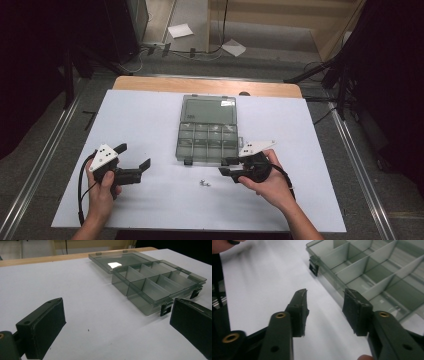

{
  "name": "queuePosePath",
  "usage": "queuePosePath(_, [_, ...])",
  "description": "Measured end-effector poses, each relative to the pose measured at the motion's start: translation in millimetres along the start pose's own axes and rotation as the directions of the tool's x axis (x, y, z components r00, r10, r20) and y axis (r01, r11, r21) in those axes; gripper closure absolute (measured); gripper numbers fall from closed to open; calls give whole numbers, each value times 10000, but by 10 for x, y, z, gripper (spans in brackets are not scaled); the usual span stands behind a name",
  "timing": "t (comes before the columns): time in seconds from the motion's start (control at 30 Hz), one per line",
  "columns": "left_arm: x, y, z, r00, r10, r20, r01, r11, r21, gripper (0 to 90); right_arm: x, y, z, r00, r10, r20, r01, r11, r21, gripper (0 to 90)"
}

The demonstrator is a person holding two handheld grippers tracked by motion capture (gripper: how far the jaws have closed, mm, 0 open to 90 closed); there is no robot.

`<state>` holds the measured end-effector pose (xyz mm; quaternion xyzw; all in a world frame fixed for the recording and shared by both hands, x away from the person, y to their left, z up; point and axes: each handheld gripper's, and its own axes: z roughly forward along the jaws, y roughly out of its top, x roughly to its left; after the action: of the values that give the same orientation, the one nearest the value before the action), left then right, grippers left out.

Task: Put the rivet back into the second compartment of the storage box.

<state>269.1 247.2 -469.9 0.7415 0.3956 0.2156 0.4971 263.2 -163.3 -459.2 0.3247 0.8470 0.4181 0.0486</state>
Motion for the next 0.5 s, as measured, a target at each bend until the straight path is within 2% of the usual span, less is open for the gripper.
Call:
queuePosePath(0.17, [19,-27,-60,10000,84,-13,-83,9999,94,0,21,23,91,9990,-278,-340,293,9986,445,662])
queuePosePath(0.37, [45,-66,-125,10000,27,27,-27,10000,-9,0,99,50,201,9970,-740,-230,760,9919,1017,666])
queuePosePath(0.5, [43,-93,-160,10000,97,-18,-97,10000,-5,0,118,65,273,9935,-719,-886,836,9872,1355,676])
